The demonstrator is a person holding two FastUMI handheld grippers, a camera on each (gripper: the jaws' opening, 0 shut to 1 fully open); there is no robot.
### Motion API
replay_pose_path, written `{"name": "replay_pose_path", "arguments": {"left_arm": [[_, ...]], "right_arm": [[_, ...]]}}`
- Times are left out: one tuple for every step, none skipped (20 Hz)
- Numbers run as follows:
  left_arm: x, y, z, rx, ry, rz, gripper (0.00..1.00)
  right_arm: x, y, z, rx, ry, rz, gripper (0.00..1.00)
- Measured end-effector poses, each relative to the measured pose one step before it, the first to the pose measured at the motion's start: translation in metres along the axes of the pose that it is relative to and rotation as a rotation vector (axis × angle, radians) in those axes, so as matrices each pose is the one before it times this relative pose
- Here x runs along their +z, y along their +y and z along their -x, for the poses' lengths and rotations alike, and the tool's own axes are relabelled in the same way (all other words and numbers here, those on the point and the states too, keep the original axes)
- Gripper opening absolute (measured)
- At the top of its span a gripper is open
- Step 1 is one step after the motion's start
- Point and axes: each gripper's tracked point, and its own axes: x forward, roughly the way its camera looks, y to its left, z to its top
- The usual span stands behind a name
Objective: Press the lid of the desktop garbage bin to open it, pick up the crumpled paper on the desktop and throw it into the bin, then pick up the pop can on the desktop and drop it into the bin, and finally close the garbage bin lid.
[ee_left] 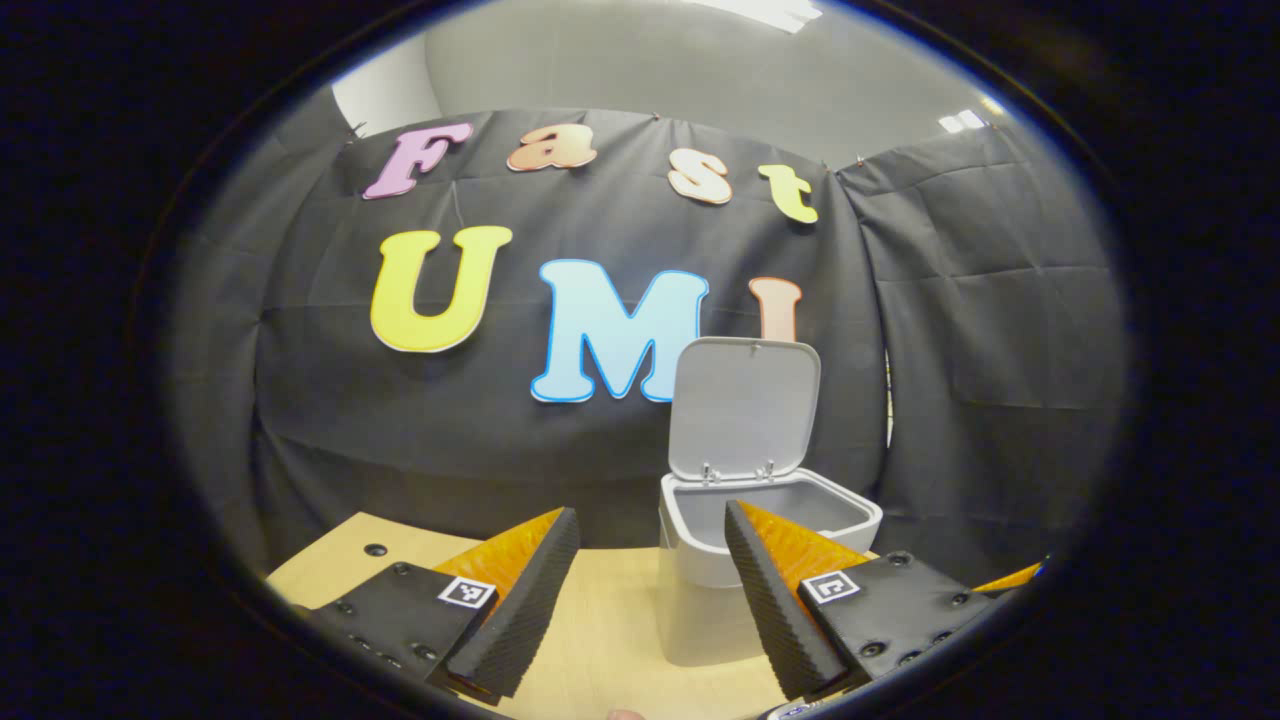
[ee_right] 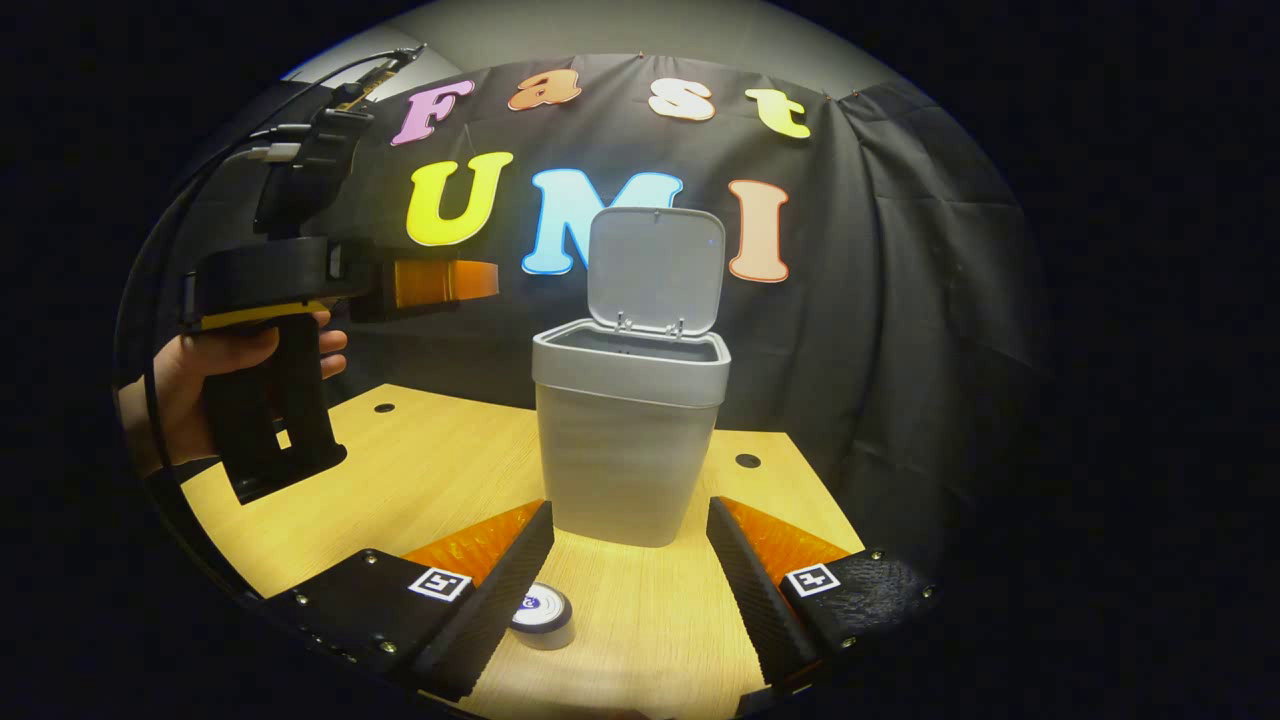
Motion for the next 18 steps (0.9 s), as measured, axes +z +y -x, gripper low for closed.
{"name": "replay_pose_path", "arguments": {"left_arm": [[-0.00182, 0.00473, 0.00510, 0.01382, 0.00594, 0.00592, 1.00], [-0.00211, 0.00569, 0.00663, 0.01693, 0.00413, 0.00306, 1.00], [-0.00185, 0.00592, 0.00492, 0.01542, 0.00312, -0.00028, 1.00], [-0.00298, 0.00567, 0.00575, 0.01552, 0.00682, -0.00158, 1.00], [-0.00184, 0.00527, 0.00525, 0.01502, 0.00451, -0.00149, 1.00], [-0.00066, 0.00426, 0.00455, 0.01073, 0.00025, -0.00367, 1.00], [-0.00051, 0.00605, 0.00545, 0.01628, 0.00047, -0.00762, 1.00], [-0.00130, 0.00458, 0.00354, 0.01089, 0.00042, -0.00783, 1.00], [-0.00050, 0.00595, 0.00380, 0.01278, 0.00123, -0.00933, 1.00], [0.00108, 0.00487, 0.00305, 0.01225, -0.00081, -0.00666, 1.00], [0.00040, 0.00377, 0.00299, 0.00717, -0.00125, -0.00132, 1.00], [0.00087, 0.00331, 0.00329, 0.00818, -0.00096, 0.00032, 1.00], [0.00028, 0.00247, 0.00284, 0.00772, -0.00066, 0.00126, 1.00], [-0.00009, 0.00182, 0.00321, 0.00470, -0.00048, 0.00160, 1.00], [0.00012, 0.00199, 0.00309, 0.00335, -0.00082, 0.00120, 1.00], [-0.00122, 0.00047, 0.00185, -0.00050, 0.00300, 0.00005, 1.00], [-0.00189, 0.00106, 0.00197, 0.00256, 0.00505, -0.00193, 1.00], [-0.00107, 0.00220, 0.00216, 0.00374, 0.00343, -0.00025, 1.00]], "right_arm": [[-0.00172, 0.00310, -0.00018, 0.01087, 0.00450, -0.00288, 0.99], [-0.00218, 0.00344, -0.00139, 0.01251, 0.00365, -0.00360, 0.99], [-0.00126, 0.00381, -0.00156, 0.01389, 0.00443, -0.00319, 0.99], [-0.00360, 0.00397, -0.00131, 0.01052, 0.00790, -0.00295, 0.99], [-0.00322, 0.00274, -0.00109, 0.00973, 0.00811, -0.00058, 0.99], [-0.00428, 0.00399, -0.00168, 0.01144, 0.00821, 0.00263, 0.99], [-0.00260, 0.00387, -0.00183, 0.01174, 0.00757, 0.00634, 0.99], [-0.00476, 0.00341, -0.00169, 0.01123, 0.00948, 0.00806, 0.99], [-0.00417, 0.00342, -0.00259, 0.01166, 0.00909, 0.00723, 0.99], [-0.00417, 0.00332, -0.00254, 0.01340, 0.01080, 0.00426, 0.99], [-0.00436, 0.00377, -0.00253, 0.01381, 0.01229, 0.00082, 0.99], [-0.00490, 0.00364, -0.00234, 0.01347, 0.01269, -0.00098, 0.99], [-0.00421, 0.00324, -0.00342, 0.01187, 0.01442, -0.00022, 0.99], [-0.00414, 0.00256, -0.00256, 0.00827, 0.01101, 0.00075, 0.99], [-0.00365, 0.00245, -0.00302, 0.00979, 0.01370, 0.00256, 0.99], [-0.00520, 0.00243, -0.00375, 0.01038, 0.01401, 0.00352, 0.99], [-0.00398, 0.00139, -0.00415, 0.00891, 0.01553, 0.00128, 0.99], [-0.00552, 0.00140, -0.00385, 0.00904, 0.01852, -0.00165, 0.99]]}}
